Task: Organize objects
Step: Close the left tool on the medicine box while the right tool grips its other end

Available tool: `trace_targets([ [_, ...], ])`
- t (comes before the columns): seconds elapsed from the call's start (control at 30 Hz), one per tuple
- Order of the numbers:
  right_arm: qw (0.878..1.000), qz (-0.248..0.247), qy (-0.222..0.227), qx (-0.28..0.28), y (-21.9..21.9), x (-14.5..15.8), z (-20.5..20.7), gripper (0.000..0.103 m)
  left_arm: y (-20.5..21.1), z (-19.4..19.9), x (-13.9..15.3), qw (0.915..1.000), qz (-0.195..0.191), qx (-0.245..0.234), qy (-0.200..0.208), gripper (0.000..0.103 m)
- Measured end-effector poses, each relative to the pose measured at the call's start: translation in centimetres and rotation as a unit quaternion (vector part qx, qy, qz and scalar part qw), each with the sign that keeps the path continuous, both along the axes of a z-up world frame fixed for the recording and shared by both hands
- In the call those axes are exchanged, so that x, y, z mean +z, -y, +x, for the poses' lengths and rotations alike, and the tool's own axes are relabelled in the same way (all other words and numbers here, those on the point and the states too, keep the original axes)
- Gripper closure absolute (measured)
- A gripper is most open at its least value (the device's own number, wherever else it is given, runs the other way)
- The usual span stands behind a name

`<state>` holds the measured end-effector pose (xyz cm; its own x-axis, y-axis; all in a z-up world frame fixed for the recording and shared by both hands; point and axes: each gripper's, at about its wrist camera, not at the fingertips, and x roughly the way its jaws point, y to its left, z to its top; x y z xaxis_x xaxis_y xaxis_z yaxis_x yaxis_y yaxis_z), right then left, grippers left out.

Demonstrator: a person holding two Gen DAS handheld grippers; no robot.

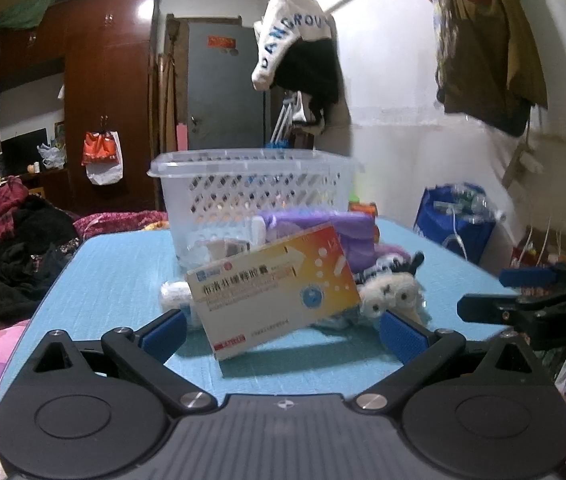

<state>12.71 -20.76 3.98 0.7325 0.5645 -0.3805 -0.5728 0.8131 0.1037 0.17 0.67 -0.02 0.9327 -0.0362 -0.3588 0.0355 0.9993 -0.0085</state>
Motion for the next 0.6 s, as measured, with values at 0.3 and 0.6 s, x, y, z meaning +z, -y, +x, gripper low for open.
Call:
trace_targets([
  [0.3, 0.997, 0.005, 0.068, 0.031, -1.8, 0.2, 1.3, 0.0, -4.9, 2.3, 0.0, 0.9982, -0.051, 0.024, 0.021, 0.0],
  [0.6, 0.991, 0.04, 0.077, 0.101, -4.2, 0.5, 2.8, 0.0, -7.0, 3.3, -2.5, 0.9952, -0.093, -0.019, 0.022, 0.009],
])
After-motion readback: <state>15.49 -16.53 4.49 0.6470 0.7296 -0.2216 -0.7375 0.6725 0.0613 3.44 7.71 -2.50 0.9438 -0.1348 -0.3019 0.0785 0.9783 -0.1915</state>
